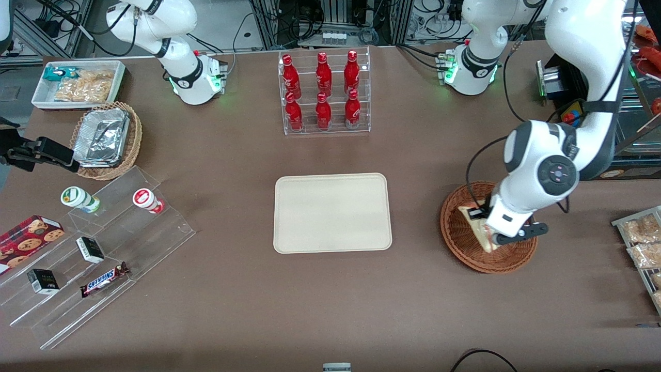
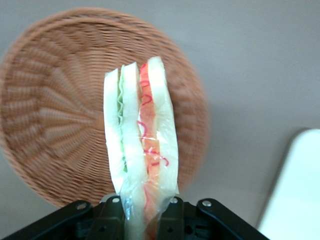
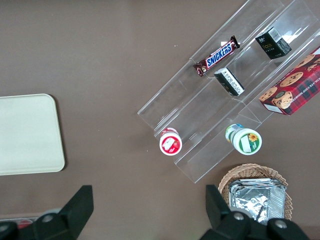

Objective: Place sandwich from basket to tray
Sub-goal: 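Carry the sandwich with the left gripper over the beige tray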

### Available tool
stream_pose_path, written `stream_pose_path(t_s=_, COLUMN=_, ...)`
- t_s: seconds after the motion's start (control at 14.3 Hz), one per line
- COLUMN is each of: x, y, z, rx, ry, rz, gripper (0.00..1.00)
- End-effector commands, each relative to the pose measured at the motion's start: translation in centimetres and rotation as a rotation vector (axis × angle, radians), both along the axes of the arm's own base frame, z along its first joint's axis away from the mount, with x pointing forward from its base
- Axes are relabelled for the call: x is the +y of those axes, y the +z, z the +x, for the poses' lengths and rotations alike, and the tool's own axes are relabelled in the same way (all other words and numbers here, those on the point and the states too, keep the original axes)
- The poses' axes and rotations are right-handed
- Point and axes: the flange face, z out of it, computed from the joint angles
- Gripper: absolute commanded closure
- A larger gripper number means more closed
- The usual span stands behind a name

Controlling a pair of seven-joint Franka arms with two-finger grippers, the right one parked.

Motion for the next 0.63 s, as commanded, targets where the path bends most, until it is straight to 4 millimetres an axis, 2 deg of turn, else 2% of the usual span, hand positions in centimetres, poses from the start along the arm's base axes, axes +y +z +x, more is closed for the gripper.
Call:
stream_pose_path(t_s=0.0, x=-7.3, y=0.0, z=-1.3, rx=0.003, ry=-0.047, rz=-0.001, gripper=0.85)
stream_pose_path(t_s=0.14, x=-12.6, y=-0.4, z=-2.1, rx=-0.010, ry=-0.030, rz=-0.006, gripper=0.85)
stream_pose_path(t_s=0.35, x=-20.0, y=-2.4, z=-2.7, rx=-0.012, ry=0.048, rz=-0.010, gripper=0.85)
stream_pose_path(t_s=0.56, x=-24.3, y=-4.3, z=-2.6, rx=-0.074, ry=0.165, rz=0.046, gripper=0.85)
